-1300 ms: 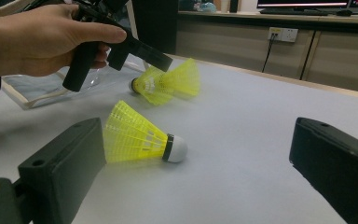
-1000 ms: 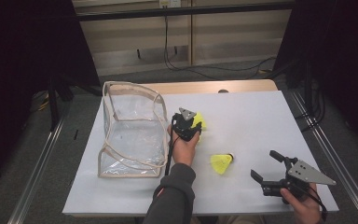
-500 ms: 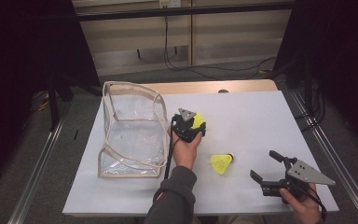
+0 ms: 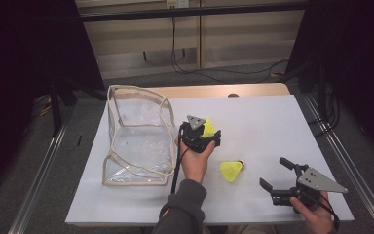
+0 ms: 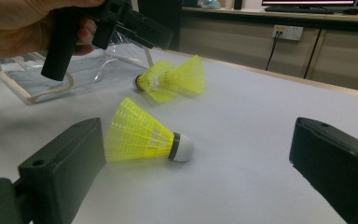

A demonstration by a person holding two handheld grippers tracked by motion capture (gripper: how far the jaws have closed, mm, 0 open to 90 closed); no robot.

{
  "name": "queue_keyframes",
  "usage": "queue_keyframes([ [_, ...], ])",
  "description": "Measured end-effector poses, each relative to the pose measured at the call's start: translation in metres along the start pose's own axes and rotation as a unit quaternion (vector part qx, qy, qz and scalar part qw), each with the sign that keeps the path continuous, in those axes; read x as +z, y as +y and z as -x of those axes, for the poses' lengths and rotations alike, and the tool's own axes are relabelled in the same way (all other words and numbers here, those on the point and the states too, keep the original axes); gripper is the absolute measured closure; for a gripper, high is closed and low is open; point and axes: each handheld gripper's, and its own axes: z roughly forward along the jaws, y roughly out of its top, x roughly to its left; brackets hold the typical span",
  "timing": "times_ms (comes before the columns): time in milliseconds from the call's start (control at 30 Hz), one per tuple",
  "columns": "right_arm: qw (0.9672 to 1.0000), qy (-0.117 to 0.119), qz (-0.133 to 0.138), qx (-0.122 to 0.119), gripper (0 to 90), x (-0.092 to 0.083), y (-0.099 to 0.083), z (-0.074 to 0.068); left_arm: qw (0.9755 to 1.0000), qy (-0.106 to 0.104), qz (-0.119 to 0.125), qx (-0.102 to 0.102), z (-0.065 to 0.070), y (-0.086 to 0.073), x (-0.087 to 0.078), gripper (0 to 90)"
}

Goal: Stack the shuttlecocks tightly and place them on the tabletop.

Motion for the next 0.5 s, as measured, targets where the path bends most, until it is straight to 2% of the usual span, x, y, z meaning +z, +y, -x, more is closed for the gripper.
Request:
queue_keyframes([
  [167, 1.0000, 0.001, -0.003, -0.001, 2.5, 0.001, 0.000, -0.002, 1.0000, -0.004, 0.005, 0.000, 0.003, -0.002, -0.008, 23.3],
  [267, 1.0000, 0.003, -0.006, -0.003, 2.5, 0.002, -0.001, -0.003, 0.9999, -0.008, 0.006, -0.007, 0.003, -0.005, -0.011, 21.1],
  [500, 1.0000, 0.002, -0.009, -0.003, 2.4, 0.002, -0.001, -0.002, 0.9998, -0.017, 0.003, -0.002, 0.007, -0.012, -0.015, 17.6],
])
